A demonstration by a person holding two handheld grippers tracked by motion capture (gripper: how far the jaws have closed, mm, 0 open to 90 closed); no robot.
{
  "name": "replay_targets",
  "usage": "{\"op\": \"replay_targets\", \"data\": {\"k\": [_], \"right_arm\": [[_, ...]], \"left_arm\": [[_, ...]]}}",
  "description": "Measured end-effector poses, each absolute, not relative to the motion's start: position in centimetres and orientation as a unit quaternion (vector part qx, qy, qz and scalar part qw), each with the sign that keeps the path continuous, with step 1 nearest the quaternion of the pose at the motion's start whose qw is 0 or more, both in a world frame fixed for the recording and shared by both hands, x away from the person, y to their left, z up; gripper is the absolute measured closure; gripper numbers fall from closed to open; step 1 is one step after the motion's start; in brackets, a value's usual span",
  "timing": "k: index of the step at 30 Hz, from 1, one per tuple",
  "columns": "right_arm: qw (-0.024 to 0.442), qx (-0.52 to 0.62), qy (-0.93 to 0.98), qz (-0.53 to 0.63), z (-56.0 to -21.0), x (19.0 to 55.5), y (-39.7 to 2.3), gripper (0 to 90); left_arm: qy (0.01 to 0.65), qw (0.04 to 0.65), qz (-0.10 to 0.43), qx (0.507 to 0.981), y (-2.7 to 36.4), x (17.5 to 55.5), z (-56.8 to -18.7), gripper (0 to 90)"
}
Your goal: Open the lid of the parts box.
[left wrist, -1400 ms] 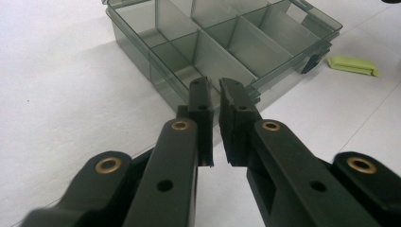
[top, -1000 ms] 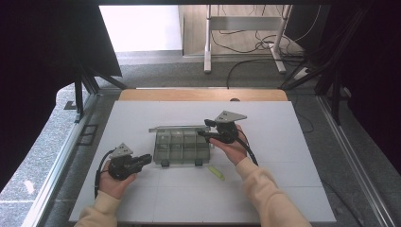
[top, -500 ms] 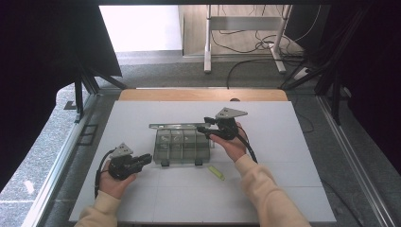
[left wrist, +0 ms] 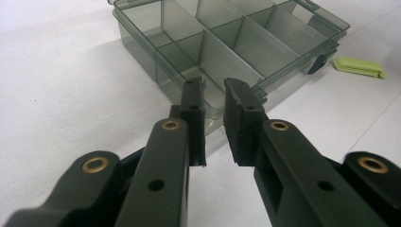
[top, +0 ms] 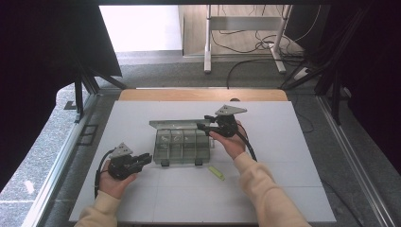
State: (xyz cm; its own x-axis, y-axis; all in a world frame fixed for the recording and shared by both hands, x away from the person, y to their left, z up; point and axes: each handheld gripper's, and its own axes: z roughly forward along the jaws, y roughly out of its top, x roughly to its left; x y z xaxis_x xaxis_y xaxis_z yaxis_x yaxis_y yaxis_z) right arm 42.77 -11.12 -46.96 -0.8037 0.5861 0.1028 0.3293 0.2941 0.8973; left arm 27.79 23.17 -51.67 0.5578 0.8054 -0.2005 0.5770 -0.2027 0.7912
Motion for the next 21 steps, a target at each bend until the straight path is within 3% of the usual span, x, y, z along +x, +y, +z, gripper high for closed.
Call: {"op": "replay_targets", "data": {"k": [21], "right_arm": [[0.119, 0.312, 0.788, 0.517, -48.0, 44.6, -11.0, 51.5]], "left_arm": [[0.453, 0.442, 0.134, 0.763, 23.3, 27.8, -51.7, 74.0]]}}
